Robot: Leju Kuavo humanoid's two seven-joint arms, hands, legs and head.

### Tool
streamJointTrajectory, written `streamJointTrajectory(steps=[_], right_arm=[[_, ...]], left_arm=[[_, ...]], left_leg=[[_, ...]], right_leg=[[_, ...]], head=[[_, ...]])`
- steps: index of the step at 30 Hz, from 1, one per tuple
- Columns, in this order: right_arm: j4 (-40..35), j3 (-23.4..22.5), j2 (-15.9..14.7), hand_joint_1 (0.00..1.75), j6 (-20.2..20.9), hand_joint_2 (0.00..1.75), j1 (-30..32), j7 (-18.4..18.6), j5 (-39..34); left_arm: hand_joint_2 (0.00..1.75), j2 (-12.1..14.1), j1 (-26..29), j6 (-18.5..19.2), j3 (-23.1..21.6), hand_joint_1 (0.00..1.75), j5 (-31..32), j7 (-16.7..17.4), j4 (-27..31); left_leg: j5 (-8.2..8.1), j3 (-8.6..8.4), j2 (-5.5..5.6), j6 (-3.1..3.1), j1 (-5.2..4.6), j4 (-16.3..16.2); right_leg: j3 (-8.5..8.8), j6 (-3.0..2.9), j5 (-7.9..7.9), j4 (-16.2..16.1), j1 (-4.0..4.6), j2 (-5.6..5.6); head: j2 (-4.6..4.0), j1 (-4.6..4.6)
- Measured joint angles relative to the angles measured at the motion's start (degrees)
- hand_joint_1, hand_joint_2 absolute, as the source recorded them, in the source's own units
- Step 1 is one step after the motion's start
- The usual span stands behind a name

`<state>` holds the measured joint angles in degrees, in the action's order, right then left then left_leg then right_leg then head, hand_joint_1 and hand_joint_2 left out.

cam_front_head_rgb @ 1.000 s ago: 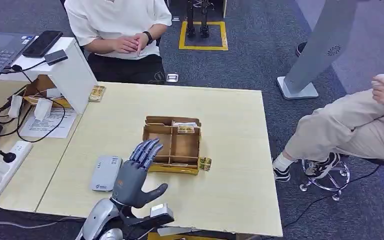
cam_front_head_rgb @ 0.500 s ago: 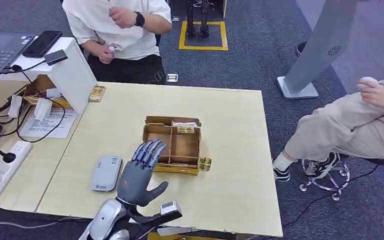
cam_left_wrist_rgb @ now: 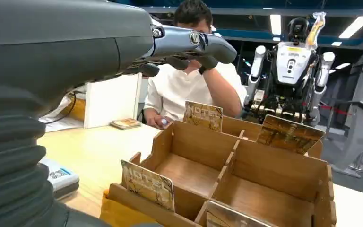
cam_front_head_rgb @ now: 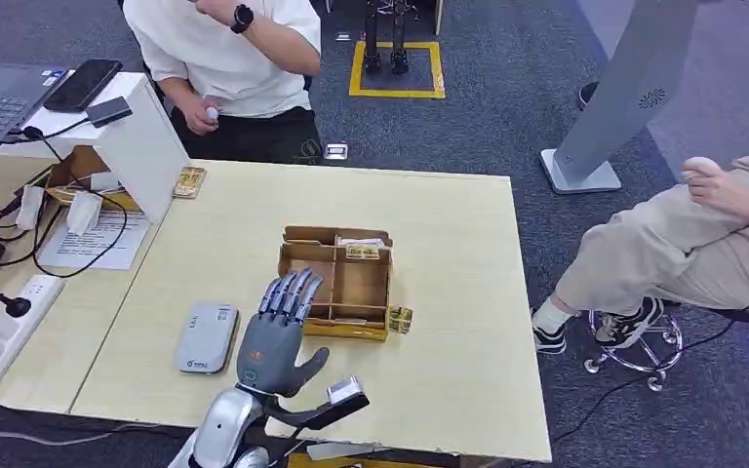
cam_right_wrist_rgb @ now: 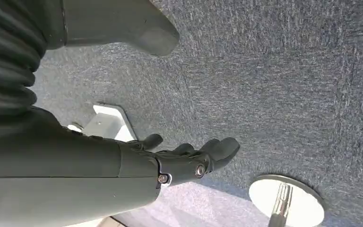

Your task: Pass the card to the sensor for recognition and then transmit it.

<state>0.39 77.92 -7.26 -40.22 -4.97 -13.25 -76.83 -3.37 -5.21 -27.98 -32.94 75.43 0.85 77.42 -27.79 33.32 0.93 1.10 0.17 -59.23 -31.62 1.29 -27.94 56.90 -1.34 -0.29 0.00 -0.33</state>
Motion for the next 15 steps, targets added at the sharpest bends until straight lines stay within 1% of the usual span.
streamJointTrajectory(steps=[5,11,15], right_arm=[[0.0,0.0,0.0,0.0,0.0,1.75,0.0,0.0,0.0],[0.0,0.0,0.1,0.0,0.0,1.75,0.0,0.2,0.2],[0.0,0.3,0.2,0.0,0.0,1.75,-0.2,0.5,0.5]], left_arm=[[1.75,-0.3,-0.1,-0.1,0.0,0.0,0.1,0.0,-0.9],[1.75,-0.6,-0.4,-0.2,0.0,0.0,0.7,1.5,-2.4],[1.75,-1.1,-0.5,-0.3,0.0,0.0,1.1,2.0,-3.7]], left_leg=[[0.0,0.0,0.0,0.0,0.0,0.0],[0.0,0.0,0.0,0.0,0.0,0.0],[0.0,0.0,0.0,0.0,0.0,0.0]], right_leg=[[0.0,0.0,0.0,0.0,0.0,0.0],[0.0,0.0,0.0,0.0,0.0,0.0],[0.0,0.0,0.0,0.0,0.0,0.0]], head=[[0.0,-0.02],[0.0,-0.02],[0.0,-0.02]])
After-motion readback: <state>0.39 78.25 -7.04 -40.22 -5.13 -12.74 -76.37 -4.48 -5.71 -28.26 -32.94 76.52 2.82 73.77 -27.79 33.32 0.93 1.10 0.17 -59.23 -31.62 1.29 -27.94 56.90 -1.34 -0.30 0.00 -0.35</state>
